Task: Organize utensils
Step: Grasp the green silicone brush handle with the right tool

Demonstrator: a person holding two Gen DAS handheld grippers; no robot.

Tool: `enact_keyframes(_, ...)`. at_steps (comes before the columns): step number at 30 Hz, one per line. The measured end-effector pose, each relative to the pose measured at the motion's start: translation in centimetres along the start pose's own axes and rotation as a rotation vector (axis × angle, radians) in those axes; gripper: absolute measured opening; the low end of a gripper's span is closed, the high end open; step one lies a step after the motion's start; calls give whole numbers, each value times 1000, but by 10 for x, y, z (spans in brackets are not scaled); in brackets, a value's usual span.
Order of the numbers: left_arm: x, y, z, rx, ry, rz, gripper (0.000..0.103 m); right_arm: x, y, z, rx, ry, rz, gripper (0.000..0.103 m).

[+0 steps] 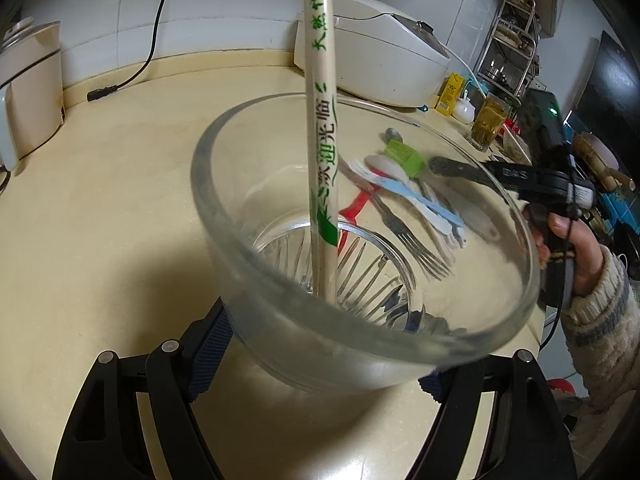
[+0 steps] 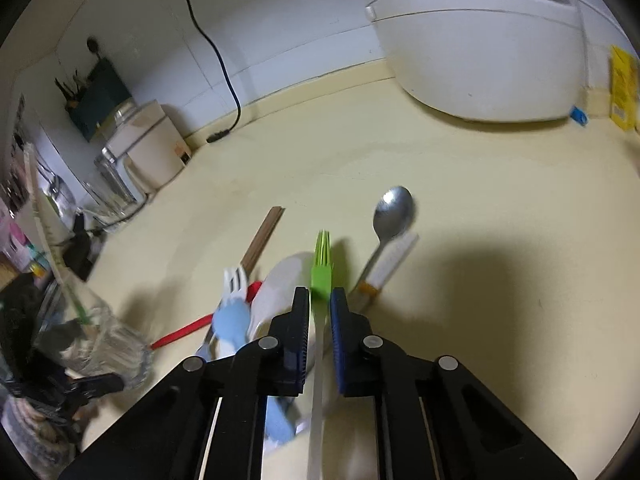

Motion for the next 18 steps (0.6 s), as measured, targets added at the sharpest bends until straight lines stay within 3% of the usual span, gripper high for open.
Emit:
enact_keyframes(5,-1,0,0,7,-1,-3,82,18,-29,26,-19,105,28,11)
enact_keyframes(8,-1,0,0,8,2,-3,82,22,-39,43,64,144,28,12)
enact_keyframes(10,-1,0,0,9,1,-3,82,22,-42,47,73,162,27,14)
enact_keyframes(15,-1,1,-1,9,-5,-5,82,9,-34,13,48,7,18,20)
enact_keyframes(18,-1,1,0,1,1,-8,82,2,-16,-13,102,-106,-18,21)
Point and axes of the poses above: each gripper's, at about its wrist camera, not at the fingertips, and y roughly the way its jaws point, z to its right, x to its underside, the point moved 1 cm from there along y, roughly the way its jaws point, and after that the axes turned 5 degrees about -z, right-handed, at the moved point
